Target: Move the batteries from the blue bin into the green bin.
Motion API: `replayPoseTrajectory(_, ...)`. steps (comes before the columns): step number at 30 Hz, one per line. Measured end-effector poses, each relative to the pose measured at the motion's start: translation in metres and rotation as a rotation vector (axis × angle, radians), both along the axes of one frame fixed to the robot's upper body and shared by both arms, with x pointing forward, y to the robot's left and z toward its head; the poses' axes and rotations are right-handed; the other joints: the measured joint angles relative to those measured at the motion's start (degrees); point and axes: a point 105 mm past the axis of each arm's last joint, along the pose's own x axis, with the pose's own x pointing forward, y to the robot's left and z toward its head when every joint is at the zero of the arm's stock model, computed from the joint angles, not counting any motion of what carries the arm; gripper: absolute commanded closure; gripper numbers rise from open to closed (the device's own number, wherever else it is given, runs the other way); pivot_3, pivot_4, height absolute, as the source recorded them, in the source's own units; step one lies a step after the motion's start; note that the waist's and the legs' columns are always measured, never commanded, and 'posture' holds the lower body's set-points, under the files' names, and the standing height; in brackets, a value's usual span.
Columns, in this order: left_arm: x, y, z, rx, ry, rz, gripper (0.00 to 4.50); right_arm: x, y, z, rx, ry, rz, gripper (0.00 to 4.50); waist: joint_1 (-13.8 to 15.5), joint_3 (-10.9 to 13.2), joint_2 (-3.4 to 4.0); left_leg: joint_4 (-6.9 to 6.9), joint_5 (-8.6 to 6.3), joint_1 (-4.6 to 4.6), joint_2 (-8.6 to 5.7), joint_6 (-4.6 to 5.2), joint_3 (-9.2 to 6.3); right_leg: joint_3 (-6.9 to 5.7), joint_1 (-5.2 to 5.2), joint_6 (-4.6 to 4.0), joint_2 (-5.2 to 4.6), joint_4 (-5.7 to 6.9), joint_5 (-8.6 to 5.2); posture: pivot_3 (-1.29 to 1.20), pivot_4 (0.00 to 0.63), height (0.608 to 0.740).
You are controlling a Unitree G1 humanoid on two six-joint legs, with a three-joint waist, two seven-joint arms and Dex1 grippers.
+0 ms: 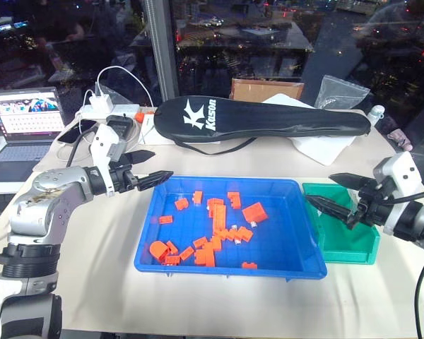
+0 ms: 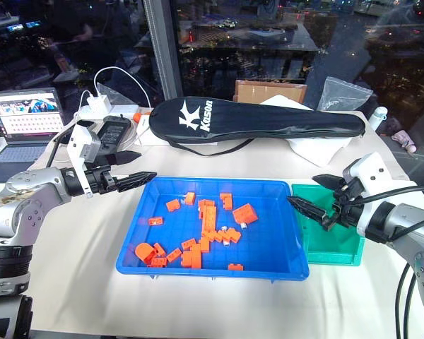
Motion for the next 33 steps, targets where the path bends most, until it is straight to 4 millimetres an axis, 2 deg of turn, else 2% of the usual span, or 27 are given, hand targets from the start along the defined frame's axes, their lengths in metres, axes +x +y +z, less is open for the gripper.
replayPoseTrajectory(4, 0.000, -0.002, 0.006, -0.019, 0.013, -0.035, 0.00, -0.001, 0.001, 0.002, -0.056, 0.019, 0.028, 0.06, 0.15, 0.01, 0.00, 0.02, 0.00, -0.06, -0.01, 0.00, 0.00, 0.00, -0.05, 0.00, 0.00, 0.01, 0.00, 0.00, 0.150, 0.740)
replayPoseTrajectory(7, -0.015, -0.014, 0.018, 0.031, 0.006, -0.171, 0.00, 0.007, 0.017, 0.012, -0.183, 0.020, 0.121, 0.06, -0.35, 0.01, -0.01, -0.03, 0.00, 0.06, 0.02, 0.00, 0.04, 0.02, -0.01, -0.01, 0.00, -0.03, -0.01, 0.00, 0.150, 0.740)
replayPoseTrajectory(10, -0.031, -0.027, 0.009, 0.120, 0.058, -0.288, 0.00, 0.020, 0.034, 0.008, -0.193, 0.040, 0.176, 0.06, -0.72, 0.00, -0.01, -0.10, -0.01, 0.09, 0.05, 0.00, 0.04, 0.03, -0.03, -0.10, 0.02, -0.02, -0.05, 0.00, 0.150, 0.740)
replayPoseTrajectory(14, -0.042, -0.038, -0.005, 0.157, 0.133, -0.368, 0.00, 0.040, 0.051, -0.011, -0.207, 0.110, 0.214, 0.06, -0.75, 0.02, -0.01, -0.08, 0.00, -0.12, 0.04, 0.01, 0.00, 0.00, -0.17, -0.10, 0.04, 0.02, -0.06, 0.00, 0.150, 0.740)
replayPoseTrajectory(21, -0.044, -0.048, -0.007, 0.177, 0.114, -0.380, 0.00, 0.051, 0.072, -0.053, -0.267, 0.223, 0.311, 0.06, 0.16, 0.02, -0.01, 0.00, -0.01, -0.22, 0.04, 0.02, 0.00, -0.03, -0.25, -0.09, 0.04, 0.02, -0.06, 0.00, 0.150, 0.740)
replayPoseTrajectory(27, -0.047, -0.052, -0.008, 0.181, 0.115, -0.388, 0.00, 0.057, 0.075, -0.067, -0.291, 0.253, 0.358, 0.06, 0.01, 0.02, -0.01, 0.01, 0.00, -0.16, 0.05, 0.02, -0.01, -0.03, -0.22, -0.08, 0.06, 0.08, -0.05, 0.00, 0.150, 0.740)
replayPoseTrajectory(30, -0.046, -0.053, -0.008, 0.178, 0.111, -0.379, 0.00, 0.061, 0.083, -0.073, -0.286, 0.257, 0.390, 0.78, -0.13, 0.02, -0.01, 0.01, 0.00, -0.13, 0.06, 0.02, -0.02, -0.03, -0.20, -0.08, 0.08, 0.09, -0.05, 0.00, 0.150, 0.740)
replayPoseTrajectory(33, -0.045, -0.054, -0.008, 0.178, 0.109, -0.373, 0.00, 0.064, 0.089, -0.086, -0.279, 0.282, 0.406, 1.81, -0.09, 0.01, -0.01, 0.01, 0.00, -0.14, 0.06, 0.02, -0.02, -0.03, -0.20, -0.09, 0.08, 0.11, -0.05, 0.00, 0.150, 0.740)
